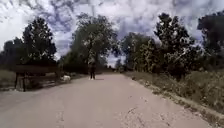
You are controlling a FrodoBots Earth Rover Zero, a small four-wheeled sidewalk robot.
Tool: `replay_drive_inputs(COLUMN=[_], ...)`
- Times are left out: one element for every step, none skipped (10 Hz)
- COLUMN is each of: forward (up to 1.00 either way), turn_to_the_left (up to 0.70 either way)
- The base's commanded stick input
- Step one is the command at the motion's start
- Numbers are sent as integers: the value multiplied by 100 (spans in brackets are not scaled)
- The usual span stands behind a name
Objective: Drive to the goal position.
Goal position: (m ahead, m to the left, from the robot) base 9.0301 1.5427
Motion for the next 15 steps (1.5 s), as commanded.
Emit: replay_drive_inputs(forward=[85, 85, 85, 85, 85, 85, 85, 85, 85, 85, 85, 85, 85, 85, 85], turn_to_the_left=[0, 0, 0, 0, 0, 0, 0, 0, 0, 0, 0, 0, 0, 0, 0])
